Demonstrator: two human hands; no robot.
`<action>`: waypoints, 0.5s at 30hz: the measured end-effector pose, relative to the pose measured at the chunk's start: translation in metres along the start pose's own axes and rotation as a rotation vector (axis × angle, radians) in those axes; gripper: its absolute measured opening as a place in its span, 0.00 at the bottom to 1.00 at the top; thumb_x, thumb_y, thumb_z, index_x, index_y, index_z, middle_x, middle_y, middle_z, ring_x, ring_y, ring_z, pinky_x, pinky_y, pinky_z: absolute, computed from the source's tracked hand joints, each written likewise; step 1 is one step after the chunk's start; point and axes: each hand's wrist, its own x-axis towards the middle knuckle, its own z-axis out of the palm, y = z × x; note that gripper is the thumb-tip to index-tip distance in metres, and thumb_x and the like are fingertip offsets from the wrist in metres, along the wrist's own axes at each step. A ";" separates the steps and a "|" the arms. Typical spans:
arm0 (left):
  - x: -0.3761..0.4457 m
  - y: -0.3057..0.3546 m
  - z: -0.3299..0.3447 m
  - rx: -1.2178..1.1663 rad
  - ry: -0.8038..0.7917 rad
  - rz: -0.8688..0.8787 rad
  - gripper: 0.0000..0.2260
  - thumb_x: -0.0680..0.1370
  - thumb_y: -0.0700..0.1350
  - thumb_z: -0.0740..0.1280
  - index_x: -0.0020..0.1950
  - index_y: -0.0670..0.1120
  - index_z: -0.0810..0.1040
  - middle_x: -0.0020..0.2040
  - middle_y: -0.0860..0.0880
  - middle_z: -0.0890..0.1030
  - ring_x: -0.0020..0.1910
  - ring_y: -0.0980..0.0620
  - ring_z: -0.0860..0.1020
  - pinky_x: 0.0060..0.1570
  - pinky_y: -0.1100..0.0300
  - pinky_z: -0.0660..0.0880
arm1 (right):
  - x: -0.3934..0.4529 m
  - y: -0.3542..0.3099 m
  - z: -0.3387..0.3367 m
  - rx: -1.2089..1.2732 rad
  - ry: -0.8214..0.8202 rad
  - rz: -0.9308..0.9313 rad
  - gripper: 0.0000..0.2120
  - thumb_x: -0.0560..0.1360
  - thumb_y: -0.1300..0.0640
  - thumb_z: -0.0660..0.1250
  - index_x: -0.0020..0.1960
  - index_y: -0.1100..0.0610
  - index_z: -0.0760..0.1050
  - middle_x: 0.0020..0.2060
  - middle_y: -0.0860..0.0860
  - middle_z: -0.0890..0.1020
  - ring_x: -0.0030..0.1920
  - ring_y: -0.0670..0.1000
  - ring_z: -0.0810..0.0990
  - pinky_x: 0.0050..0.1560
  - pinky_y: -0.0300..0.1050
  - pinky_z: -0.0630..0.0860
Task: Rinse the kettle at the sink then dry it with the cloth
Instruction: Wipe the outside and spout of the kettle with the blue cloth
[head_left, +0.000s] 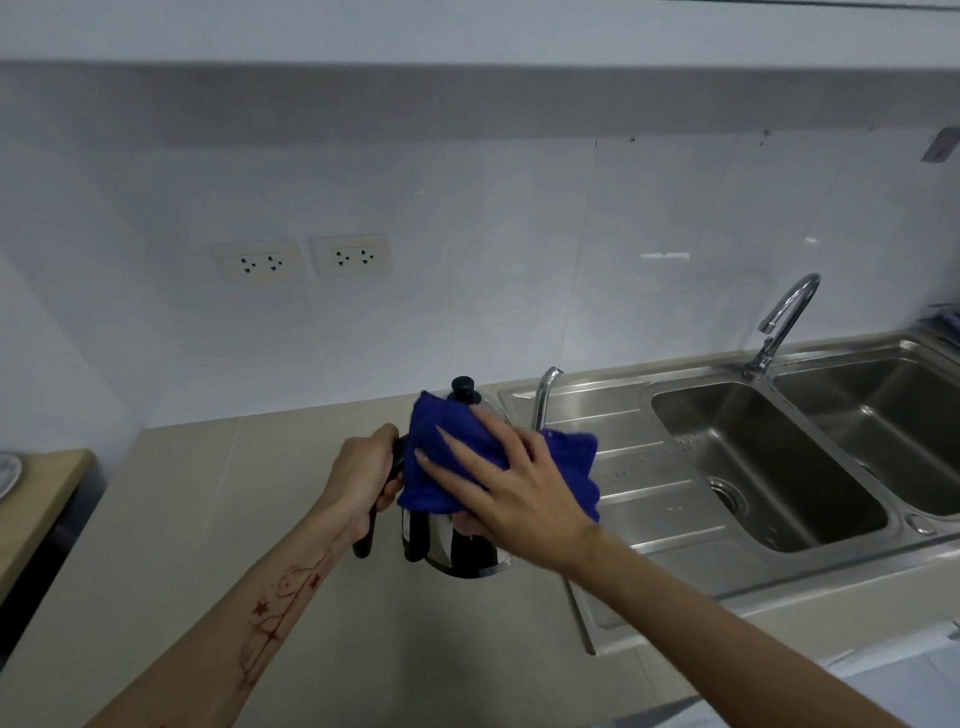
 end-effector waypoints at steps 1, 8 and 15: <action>-0.001 0.003 0.001 0.027 0.006 0.026 0.14 0.77 0.44 0.58 0.31 0.44 0.68 0.19 0.49 0.68 0.19 0.53 0.62 0.22 0.63 0.56 | 0.011 0.008 -0.011 -0.021 0.000 0.006 0.34 0.73 0.47 0.68 0.76 0.48 0.61 0.74 0.50 0.66 0.72 0.63 0.65 0.62 0.58 0.65; -0.007 -0.001 0.016 0.221 0.102 0.086 0.18 0.80 0.48 0.58 0.35 0.40 0.76 0.22 0.49 0.76 0.16 0.56 0.70 0.21 0.65 0.63 | 0.089 0.049 -0.074 0.034 -0.503 -0.069 0.18 0.76 0.53 0.60 0.66 0.47 0.72 0.52 0.47 0.80 0.57 0.57 0.75 0.57 0.55 0.67; -0.008 -0.011 0.017 0.204 0.140 0.098 0.16 0.78 0.45 0.59 0.31 0.41 0.74 0.20 0.48 0.75 0.18 0.52 0.70 0.26 0.62 0.62 | 0.112 0.059 -0.072 0.861 -0.835 0.424 0.11 0.67 0.58 0.61 0.46 0.59 0.78 0.38 0.53 0.81 0.37 0.54 0.78 0.40 0.49 0.73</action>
